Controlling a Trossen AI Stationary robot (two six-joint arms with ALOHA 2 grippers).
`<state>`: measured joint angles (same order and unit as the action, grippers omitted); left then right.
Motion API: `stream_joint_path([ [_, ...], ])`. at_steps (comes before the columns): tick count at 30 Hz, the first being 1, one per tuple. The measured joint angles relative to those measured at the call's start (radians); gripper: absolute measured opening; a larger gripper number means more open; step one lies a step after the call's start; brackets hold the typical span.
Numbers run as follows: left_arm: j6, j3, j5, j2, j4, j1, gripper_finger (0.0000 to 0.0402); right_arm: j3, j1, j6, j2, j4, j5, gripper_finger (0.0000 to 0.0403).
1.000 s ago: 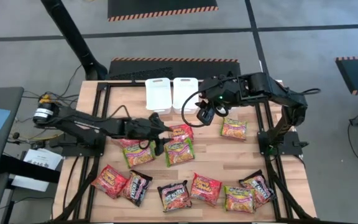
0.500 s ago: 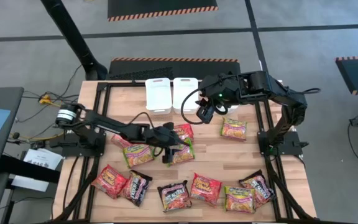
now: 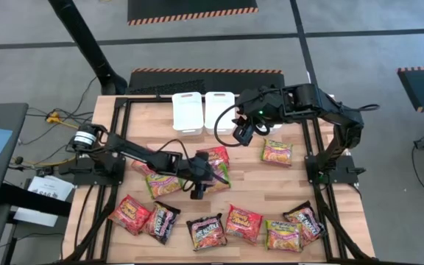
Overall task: Sort Maruchan noodles
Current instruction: Put the green noodle pack into the left white bin
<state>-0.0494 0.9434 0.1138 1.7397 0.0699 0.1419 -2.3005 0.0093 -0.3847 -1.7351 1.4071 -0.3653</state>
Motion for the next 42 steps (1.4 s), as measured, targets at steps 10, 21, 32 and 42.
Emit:
stream_joint_path([
  [10, -0.006, 0.003, 0.075, 0.075, -0.029, 0.004, 0.0205, 0.000, 0.000, 0.000, 0.000, -0.009, 0.000, 0.0182],
  [21, 0.000, 0.004, 0.109, 0.089, -0.041, 0.023, 0.0072, 0.000, 0.001, 0.000, 0.000, -0.028, -0.001, 0.0182],
  [32, -0.017, 0.069, 0.112, 0.080, -0.160, 0.073, 0.0005, 0.000, -0.006, 0.000, 0.000, -0.032, -0.004, 0.0182],
  [42, -0.093, 0.242, 0.203, 0.079, -0.463, 0.084, 0.0002, 0.000, -0.005, 0.000, 0.000, -0.032, -0.004, 0.0182],
])
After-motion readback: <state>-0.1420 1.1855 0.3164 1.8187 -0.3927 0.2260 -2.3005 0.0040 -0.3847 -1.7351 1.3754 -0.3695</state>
